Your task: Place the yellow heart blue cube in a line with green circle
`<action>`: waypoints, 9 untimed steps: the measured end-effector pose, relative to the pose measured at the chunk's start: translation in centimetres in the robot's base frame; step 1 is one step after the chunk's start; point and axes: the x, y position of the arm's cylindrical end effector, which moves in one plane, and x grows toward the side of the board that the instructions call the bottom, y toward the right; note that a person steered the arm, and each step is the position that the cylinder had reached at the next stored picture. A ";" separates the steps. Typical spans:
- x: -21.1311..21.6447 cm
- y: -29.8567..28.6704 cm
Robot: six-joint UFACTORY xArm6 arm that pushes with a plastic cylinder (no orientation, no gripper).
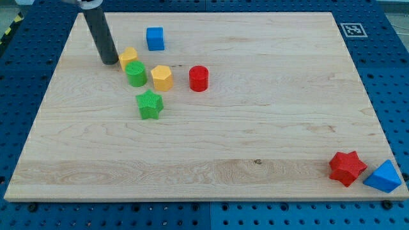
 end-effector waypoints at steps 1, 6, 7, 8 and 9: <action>-0.9 0.1; 2.9 2.2; 3.5 2.4; 3.0 2.9; 1.2 3.8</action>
